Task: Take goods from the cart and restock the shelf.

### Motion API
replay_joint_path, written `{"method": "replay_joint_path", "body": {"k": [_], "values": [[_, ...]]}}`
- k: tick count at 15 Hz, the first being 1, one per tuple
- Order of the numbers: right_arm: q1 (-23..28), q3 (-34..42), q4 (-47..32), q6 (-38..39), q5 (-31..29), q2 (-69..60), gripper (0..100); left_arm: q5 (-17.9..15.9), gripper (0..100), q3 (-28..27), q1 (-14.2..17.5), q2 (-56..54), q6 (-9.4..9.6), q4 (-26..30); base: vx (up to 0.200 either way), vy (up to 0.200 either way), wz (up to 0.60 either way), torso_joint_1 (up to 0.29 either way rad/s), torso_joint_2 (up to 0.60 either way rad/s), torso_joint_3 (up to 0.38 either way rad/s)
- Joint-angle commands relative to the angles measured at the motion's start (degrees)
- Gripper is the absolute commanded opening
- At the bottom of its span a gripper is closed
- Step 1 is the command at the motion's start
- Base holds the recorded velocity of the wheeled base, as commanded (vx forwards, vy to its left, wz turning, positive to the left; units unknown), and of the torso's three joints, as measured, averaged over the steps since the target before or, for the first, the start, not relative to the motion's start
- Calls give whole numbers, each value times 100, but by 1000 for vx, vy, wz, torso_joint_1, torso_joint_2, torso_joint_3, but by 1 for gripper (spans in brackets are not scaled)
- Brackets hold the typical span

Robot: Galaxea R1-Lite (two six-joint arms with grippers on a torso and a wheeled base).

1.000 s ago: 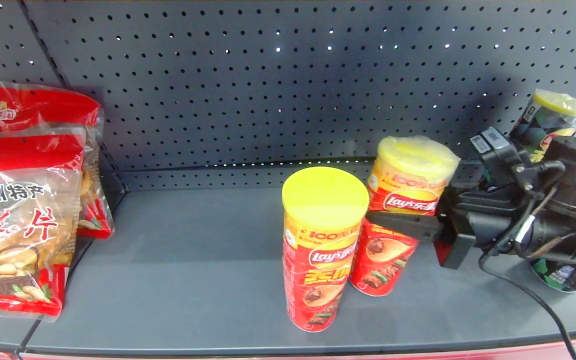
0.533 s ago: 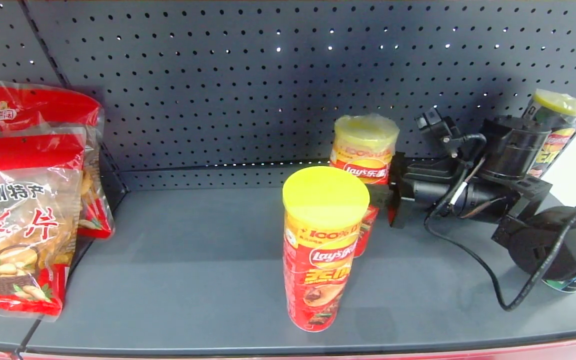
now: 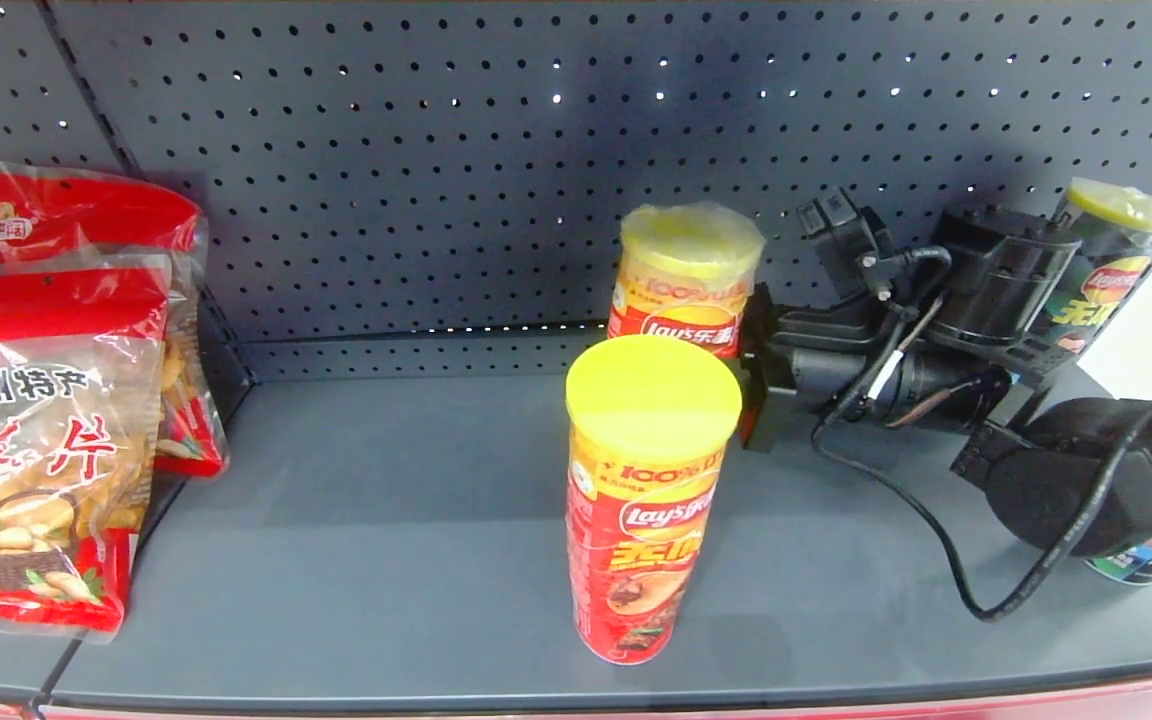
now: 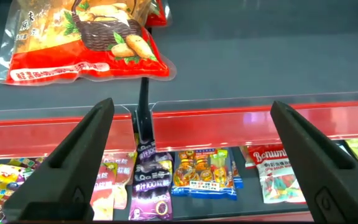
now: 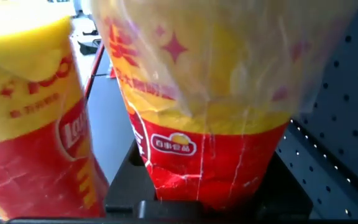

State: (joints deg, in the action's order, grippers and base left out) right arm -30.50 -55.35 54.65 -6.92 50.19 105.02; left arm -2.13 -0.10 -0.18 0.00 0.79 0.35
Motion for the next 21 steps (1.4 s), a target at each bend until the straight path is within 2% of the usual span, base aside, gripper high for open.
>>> {"method": "replay_joint_path", "body": {"k": [1,10,20,21], "values": [[-35,-29,2,-2,-9,124,0,-6,100,1,1,9,0,0,0,0,0,0,0,0],[-140,-873,-7,183,-246,1020,0,2,100,1,1,9,0,0,0,0,0,0,0,0],[-228,-627,28,183,-246,959,0,2,100,1,1,9,0,0,0,0,0,0,0,0],[-228,-627,46,183,-238,959,100,2,100,1,1,9,9,0,0,0,0,0,0,0]]}}
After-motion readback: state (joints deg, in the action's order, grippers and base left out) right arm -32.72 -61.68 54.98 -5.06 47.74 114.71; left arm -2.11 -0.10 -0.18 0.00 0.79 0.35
